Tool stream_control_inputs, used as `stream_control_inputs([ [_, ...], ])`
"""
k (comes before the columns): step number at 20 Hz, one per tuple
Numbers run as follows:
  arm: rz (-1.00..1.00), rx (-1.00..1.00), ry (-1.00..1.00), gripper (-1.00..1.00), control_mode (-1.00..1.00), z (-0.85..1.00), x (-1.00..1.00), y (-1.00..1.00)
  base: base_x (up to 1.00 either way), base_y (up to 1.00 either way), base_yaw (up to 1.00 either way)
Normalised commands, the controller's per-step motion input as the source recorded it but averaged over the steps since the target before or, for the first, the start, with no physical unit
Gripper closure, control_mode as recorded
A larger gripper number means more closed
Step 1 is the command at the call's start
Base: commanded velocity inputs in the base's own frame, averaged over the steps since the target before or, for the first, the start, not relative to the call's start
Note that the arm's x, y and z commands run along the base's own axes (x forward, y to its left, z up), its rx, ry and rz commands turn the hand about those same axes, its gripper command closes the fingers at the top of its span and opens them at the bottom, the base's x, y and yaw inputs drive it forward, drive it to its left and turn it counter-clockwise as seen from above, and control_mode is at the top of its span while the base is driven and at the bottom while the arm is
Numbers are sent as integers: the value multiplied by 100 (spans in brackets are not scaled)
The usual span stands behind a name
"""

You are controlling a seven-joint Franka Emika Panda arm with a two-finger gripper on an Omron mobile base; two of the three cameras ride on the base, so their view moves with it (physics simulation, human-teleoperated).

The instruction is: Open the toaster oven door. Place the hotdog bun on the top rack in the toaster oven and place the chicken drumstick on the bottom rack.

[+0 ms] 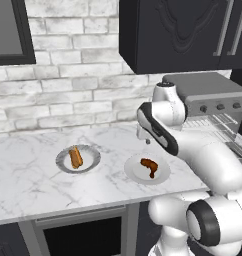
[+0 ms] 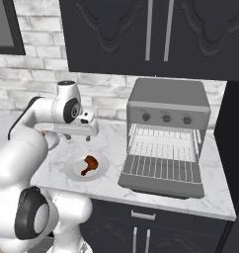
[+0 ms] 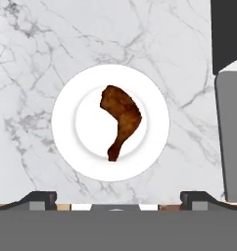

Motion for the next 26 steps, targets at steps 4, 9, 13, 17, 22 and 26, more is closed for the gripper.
stream_control_inputs([
  [4, 0, 0, 0, -100, -100, -32, 61, 32, 0, 0, 0],
  [9, -1, 0, -1, -100, -100, -35, 14, 27, 0, 0, 0],
  [13, -9, 0, -3, -100, -100, -47, 0, 12, 0, 0, 0],
  [17, -11, 0, -8, -100, -100, -52, 2, -8, 0, 0, 0],
  [22, -1, 0, -1, -100, -100, -28, -7, -24, 0, 0, 0],
  [26, 0, 0, 0, -100, -100, -10, -16, -11, 0, 0, 0],
])
